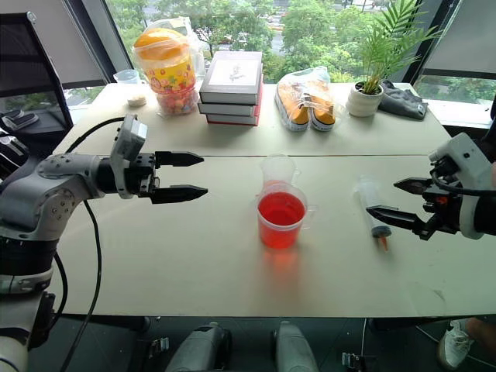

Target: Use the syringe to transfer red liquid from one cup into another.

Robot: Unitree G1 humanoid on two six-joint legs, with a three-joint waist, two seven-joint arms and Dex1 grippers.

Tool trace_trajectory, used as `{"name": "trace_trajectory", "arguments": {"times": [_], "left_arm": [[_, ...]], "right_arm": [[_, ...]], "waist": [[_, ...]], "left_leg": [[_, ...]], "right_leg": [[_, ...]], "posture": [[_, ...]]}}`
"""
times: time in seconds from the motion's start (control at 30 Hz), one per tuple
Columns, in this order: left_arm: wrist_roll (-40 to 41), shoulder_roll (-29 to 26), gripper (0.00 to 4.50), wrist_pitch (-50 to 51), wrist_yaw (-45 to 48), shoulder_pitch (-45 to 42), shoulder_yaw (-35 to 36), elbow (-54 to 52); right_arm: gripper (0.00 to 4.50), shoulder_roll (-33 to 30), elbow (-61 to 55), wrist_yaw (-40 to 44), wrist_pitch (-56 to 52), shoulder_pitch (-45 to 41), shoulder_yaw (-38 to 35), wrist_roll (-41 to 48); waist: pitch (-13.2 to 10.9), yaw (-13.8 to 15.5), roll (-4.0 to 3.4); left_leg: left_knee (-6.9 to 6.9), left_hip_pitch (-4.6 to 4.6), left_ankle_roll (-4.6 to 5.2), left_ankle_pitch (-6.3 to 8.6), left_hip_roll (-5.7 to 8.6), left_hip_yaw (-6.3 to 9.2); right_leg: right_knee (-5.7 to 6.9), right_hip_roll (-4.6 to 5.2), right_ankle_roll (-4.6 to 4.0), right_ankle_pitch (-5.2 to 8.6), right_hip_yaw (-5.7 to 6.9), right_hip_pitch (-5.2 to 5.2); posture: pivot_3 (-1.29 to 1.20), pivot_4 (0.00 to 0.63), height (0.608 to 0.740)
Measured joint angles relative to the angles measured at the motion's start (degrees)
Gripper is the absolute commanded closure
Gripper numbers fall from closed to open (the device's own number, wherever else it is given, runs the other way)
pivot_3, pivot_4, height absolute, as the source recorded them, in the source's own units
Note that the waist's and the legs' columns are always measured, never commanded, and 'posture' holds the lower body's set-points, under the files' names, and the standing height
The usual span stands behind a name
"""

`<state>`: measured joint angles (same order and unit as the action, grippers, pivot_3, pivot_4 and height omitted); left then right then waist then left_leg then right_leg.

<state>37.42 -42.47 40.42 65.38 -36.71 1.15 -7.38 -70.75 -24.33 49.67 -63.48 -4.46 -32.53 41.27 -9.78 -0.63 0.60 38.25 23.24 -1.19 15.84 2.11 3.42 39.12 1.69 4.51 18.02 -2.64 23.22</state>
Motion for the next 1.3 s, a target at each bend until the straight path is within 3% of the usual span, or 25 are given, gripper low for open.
{"name": "trace_trajectory", "arguments": {"times": [0.1, 0.27, 0.4, 0.53, 0.77, 0.97, 1.07, 1.2, 1.3], "left_arm": [[-0.1, 0.4, 0.00, 0.0, -0.2, -0.2, 0.0, 0.2], [-0.6, 1.4, 0.00, -0.4, -0.1, -1.2, -0.4, 0.9], [-1.1, 3.1, 0.00, -1.4, 0.4, -2.3, -1.2, 2.0], [-1.8, 4.7, 0.00, -2.4, 0.3, -2.1, -2.0, 2.7], [-1.8, 5.6, 0.00, -2.6, -1.8, 0.6, -1.7, 1.1], [-1.7, 5.3, 0.00, -2.5, -3.3, 2.6, -0.5, -1.3], [-1.7, 5.2, 0.00, -2.4, -3.7, 2.8, -0.2, -1.7], [-1.7, 5.3, 0.00, -2.4, -4.2, 3.4, -0.1, -2.2], [-1.7, 5.2, 0.00, -2.4, -4.2, 3.5, 0.0, -2.3]], "right_arm": [[0.10, -0.7, 2.4, -1.5, -1.2, -4.0, 2.8, -0.4], [0.10, -3.7, 10.6, -4.3, -10.1, -19.4, 15.9, -0.4], [0.10, 1.4, 23.7, -6.5, -19.1, -38.0, 31.0, -4.0], [0.10, 7.8, 38.6, -6.5, -21.1, -49.0, 44.2, -10.4], [0.10, 15.2, 58.3, -2.7, -12.8, -56.1, 56.8, -21.8], [0.10, 19.8, 70.6, 1.4, -4.6, -59.0, 59.9, -29.5], [0.89, 21.2, 74.4, 3.3, -2.1, -60.1, 60.3, -32.4], [2.89, 23.4, 76.8, 5.1, 0.0, -61.4, 60.3, -35.9], [3.08, 23.8, 76.3, 6.8, 0.1, -61.4, 60.4, -38.0]], "waist": [[0.0, -0.1, 0.00], [0.0, -0.2, -0.02], [0.0, -0.3, -0.03], [0.0, -0.3, -0.03], [0.0, -0.2, -0.03], [0.0, -0.2, -0.04], [0.0, -0.3, -0.03], [0.0, -0.6, -0.04], [0.0, -0.5, -0.04]], "left_leg": [[0.00, -0.01, 0.00, 0.00, 0.00, 0.00], [0.01, -0.05, -0.01, -0.01, 0.00, -0.02], [-0.01, -0.05, -0.03, -0.02, 0.00, -0.07], [-0.03, 0.16, -0.03, -0.02, 0.01, -0.11], [-0.03, 0.26, -0.03, -0.01, 0.02, -0.12], [-0.02, 0.22, -0.05, -0.03, 0.02, -0.12], [-0.02, 0.21, -0.06, -0.03, 0.03, -0.12], [-0.02, 0.18, -0.07, -0.04, 0.02, -0.12], [-0.02, 0.18, -0.09, -0.05, 0.02, -0.10]], "right_leg": [[0.01, 0.00, 0.00, 0.00, 0.00, 0.00], [0.03, 0.01, -0.01, 0.00, -0.02, 0.01], [0.02, 0.01, -0.03, -0.01, -0.07, 0.05], [0.03, 0.02, -0.03, -0.01, -0.09, 0.30], [0.00, 0.02, -0.02, -0.01, -0.08, 0.40], [0.12, 0.00, -0.02, -0.01, -0.08, 0.41], [0.13, -0.01, -0.02, -0.01, -0.07, 0.40], [0.15, -0.01, -0.02, -0.01, -0.07, 0.40], [0.17, -0.01, -0.02, -0.01, -0.07, 0.39]], "posture": [[0.00, 0.150, 0.740], [0.00, 0.150, 0.740], [0.00, 0.150, 0.740], [0.00, 0.150, 0.740], [0.00, 0.150, 0.740], [0.00, 0.150, 0.740], [0.00, 0.150, 0.740], [0.00, 0.150, 0.740], [0.00, 0.150, 0.740]]}}
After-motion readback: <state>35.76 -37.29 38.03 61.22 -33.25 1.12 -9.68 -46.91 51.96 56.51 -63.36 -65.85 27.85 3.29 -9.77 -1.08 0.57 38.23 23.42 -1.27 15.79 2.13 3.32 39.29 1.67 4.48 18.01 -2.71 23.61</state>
